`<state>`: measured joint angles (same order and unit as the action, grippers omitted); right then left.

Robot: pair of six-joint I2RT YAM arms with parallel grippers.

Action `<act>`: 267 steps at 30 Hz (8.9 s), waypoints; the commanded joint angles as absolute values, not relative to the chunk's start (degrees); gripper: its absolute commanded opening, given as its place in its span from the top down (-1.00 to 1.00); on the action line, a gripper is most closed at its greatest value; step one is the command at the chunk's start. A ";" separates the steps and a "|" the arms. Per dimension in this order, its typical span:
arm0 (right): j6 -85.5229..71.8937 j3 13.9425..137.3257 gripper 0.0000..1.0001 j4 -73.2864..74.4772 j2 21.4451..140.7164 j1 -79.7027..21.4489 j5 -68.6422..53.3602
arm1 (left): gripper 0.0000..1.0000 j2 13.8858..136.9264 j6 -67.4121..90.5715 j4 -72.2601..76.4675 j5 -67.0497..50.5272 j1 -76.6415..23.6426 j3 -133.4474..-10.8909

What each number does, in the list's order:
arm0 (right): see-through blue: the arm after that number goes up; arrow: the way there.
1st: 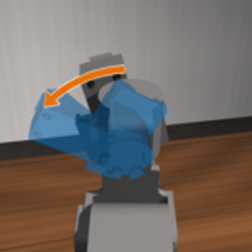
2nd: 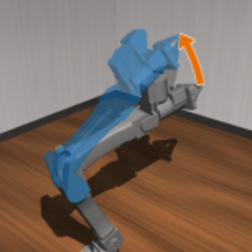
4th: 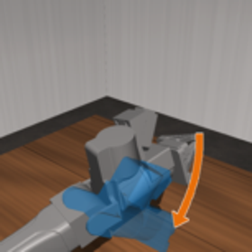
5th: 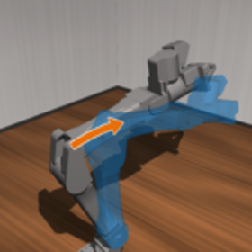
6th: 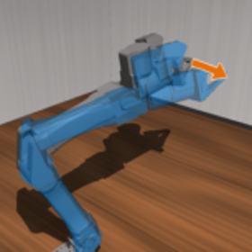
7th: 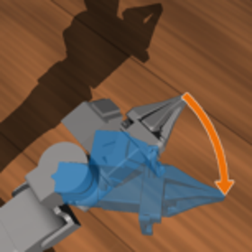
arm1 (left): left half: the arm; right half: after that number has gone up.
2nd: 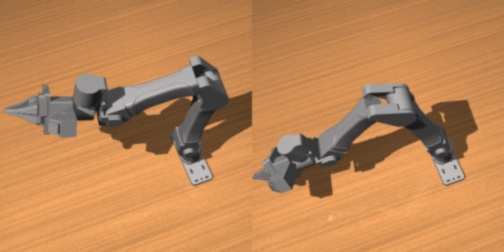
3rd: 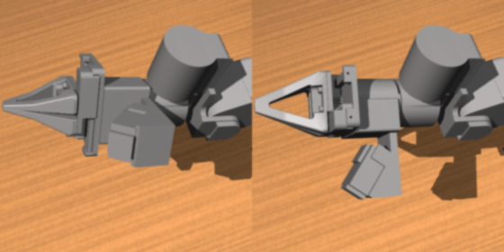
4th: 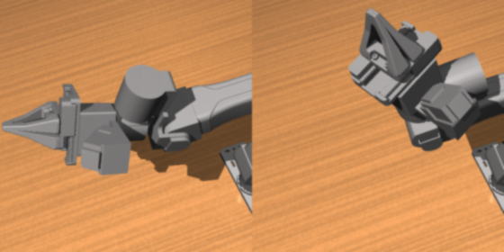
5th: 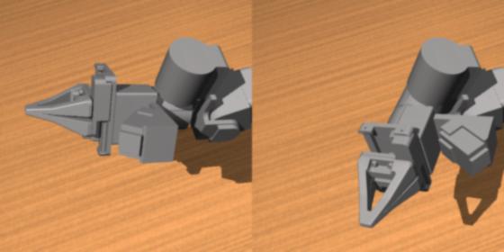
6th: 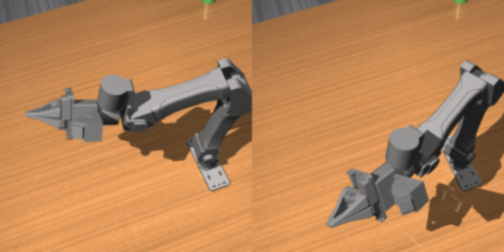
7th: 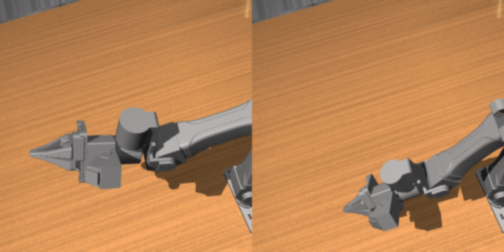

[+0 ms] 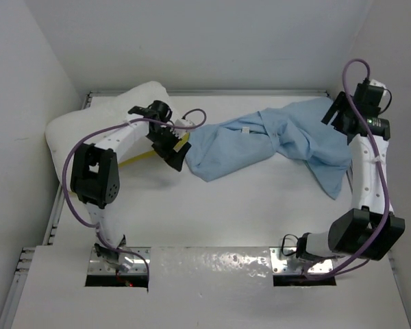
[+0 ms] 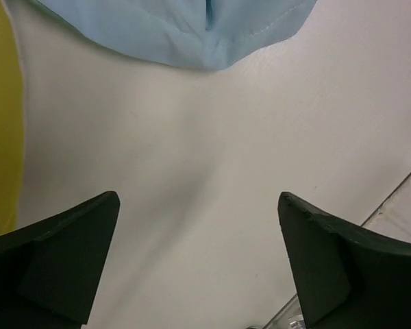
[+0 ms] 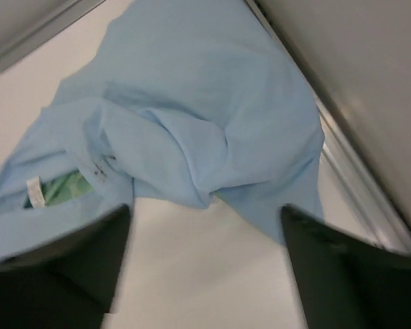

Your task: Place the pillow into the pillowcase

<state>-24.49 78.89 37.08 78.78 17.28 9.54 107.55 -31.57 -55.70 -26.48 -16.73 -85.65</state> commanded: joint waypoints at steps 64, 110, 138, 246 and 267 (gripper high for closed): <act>-8.87 123.40 -0.38 25.75 142.82 -7.21 4.74 | -0.99 134.29 -65.30 -58.73 -5.11 -9.23 -115.24; -11.88 84.20 0.97 26.36 94.40 -17.93 -8.60 | 1.00 123.62 -20.58 -28.37 -7.03 -29.71 -111.16; -17.84 69.53 0.25 22.50 90.35 -8.70 -5.79 | -0.43 114.08 -52.03 -60.80 -9.13 -34.44 -110.58; -37.26 75.76 0.26 23.56 108.80 -9.93 -13.18 | -0.01 146.16 -26.71 -35.75 -33.92 -23.20 -126.13; -29.09 96.23 1.00 27.60 110.30 -5.98 -2.73 | 1.00 133.59 -50.53 -66.35 -40.69 -32.33 -128.58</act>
